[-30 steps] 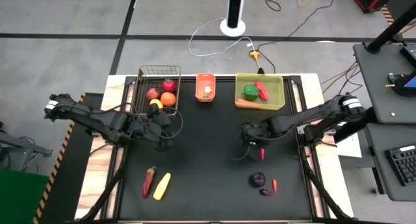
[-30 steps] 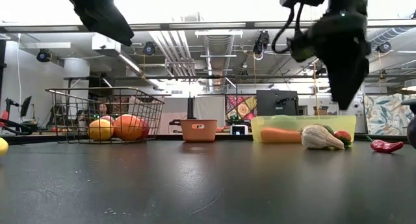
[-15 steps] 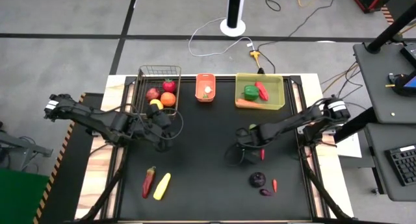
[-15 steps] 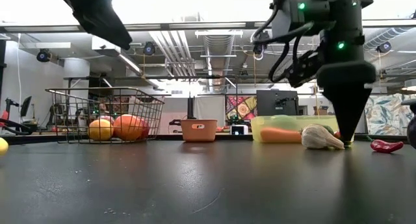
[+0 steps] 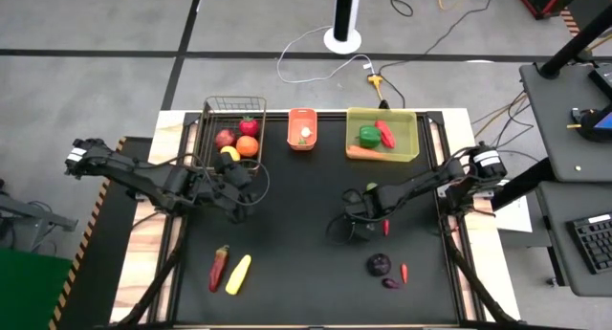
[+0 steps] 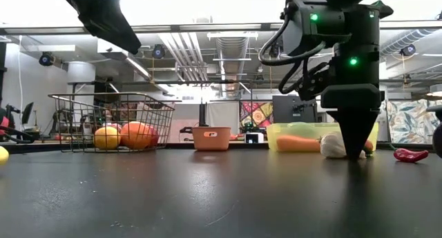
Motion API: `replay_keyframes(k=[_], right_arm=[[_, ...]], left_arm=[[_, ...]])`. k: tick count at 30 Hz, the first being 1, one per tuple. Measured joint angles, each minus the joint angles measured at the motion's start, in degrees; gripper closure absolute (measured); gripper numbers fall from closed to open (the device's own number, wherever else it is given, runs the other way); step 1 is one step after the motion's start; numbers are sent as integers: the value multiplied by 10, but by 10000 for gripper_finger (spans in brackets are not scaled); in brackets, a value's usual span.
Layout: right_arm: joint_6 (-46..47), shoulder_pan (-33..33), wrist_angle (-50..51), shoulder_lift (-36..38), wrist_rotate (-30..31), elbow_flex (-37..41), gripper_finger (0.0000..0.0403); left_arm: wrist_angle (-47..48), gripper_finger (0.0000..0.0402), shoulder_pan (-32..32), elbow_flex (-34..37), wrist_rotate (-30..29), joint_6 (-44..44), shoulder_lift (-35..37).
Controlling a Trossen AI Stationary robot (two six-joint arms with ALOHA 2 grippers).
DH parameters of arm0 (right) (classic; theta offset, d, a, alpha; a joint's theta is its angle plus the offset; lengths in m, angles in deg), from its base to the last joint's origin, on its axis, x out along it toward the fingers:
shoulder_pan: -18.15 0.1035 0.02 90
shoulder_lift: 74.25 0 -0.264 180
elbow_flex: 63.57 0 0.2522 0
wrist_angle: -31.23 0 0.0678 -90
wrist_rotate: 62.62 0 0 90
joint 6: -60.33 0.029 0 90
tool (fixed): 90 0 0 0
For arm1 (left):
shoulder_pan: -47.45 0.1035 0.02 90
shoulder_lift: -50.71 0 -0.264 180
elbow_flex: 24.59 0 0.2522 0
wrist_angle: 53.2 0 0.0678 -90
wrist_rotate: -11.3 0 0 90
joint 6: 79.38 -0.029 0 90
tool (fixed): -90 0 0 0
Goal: Sort produce into baskets
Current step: Put the white garlic into the yellow bin
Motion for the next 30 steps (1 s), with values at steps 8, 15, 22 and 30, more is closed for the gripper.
replay_keyframes(k=[8, 15, 22, 30], right_arm=[[7, 0, -2, -4, -2, -1, 166], [8, 0, -2, -4, 1, 0, 228], [8, 0, -3, -5, 4, 0, 297], [7, 0, -8, -5, 4, 1, 371]], left_arm=[[0, 129, 0, 0, 0, 2, 0], [-1, 129, 0, 8, 0, 5, 0], [-3, 129, 0, 16, 0, 11, 0], [-4, 129, 0, 16, 0, 11, 0]])
